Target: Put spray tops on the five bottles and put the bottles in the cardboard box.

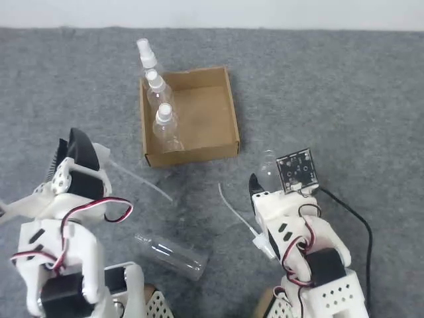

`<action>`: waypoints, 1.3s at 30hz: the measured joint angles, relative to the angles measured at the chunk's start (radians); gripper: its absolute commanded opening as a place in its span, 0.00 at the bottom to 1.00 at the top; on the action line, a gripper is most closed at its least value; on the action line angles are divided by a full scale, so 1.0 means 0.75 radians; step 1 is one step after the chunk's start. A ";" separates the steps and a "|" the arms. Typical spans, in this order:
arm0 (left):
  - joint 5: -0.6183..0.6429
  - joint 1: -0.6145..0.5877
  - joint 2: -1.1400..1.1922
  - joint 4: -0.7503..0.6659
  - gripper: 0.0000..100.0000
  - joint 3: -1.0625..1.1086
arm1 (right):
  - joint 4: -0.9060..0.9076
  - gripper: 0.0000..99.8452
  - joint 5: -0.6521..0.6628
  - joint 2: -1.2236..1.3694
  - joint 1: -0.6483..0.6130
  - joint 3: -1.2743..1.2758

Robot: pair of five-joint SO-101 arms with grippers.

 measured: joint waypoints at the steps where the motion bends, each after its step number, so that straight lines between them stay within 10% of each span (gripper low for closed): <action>1: 0.000 0.000 0.000 0.000 0.01 0.000 | 0.000 0.17 0.002 -0.014 -0.002 0.006; 39: 0.200 0.023 0.000 0.000 0.01 0.043 | -0.027 0.17 0.147 -0.315 -0.237 0.229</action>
